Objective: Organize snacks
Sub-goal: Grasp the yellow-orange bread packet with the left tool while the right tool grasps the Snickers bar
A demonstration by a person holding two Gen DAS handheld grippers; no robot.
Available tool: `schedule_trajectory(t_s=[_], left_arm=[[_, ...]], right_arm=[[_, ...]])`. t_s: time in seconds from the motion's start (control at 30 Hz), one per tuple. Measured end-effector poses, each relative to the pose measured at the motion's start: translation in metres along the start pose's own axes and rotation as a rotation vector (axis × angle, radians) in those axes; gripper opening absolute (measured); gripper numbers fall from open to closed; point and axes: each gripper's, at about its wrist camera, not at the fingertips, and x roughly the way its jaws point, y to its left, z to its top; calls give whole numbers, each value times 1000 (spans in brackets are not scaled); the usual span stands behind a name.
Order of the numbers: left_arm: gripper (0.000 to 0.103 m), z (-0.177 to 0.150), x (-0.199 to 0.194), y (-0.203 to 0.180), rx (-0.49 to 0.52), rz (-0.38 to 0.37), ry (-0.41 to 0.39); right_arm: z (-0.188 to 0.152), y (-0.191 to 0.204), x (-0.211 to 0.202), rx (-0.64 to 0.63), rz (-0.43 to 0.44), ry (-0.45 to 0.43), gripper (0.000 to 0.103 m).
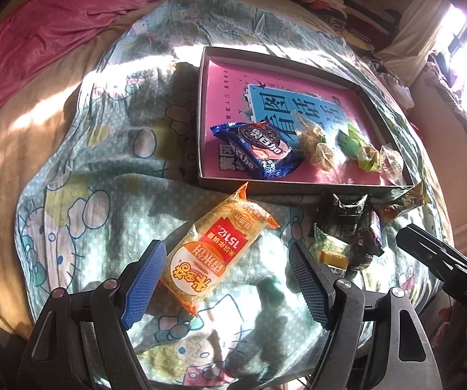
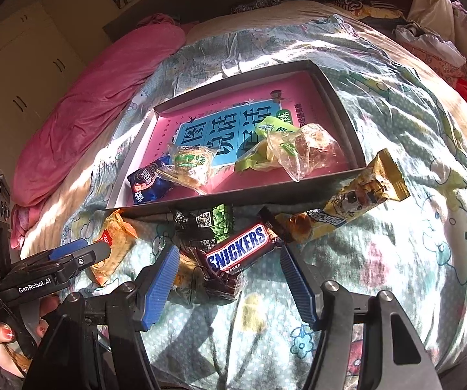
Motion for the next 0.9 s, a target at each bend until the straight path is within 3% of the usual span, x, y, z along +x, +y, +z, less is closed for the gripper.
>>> schedule_trajectory(t_s=[0.6, 0.9], left_arm=[[79, 4, 31, 5, 23, 46, 40], [79, 8, 39, 4, 28, 51, 38]], right_arm=[[1, -12, 40, 76, 59, 104, 64], [3, -17, 51, 59, 69, 103, 53]])
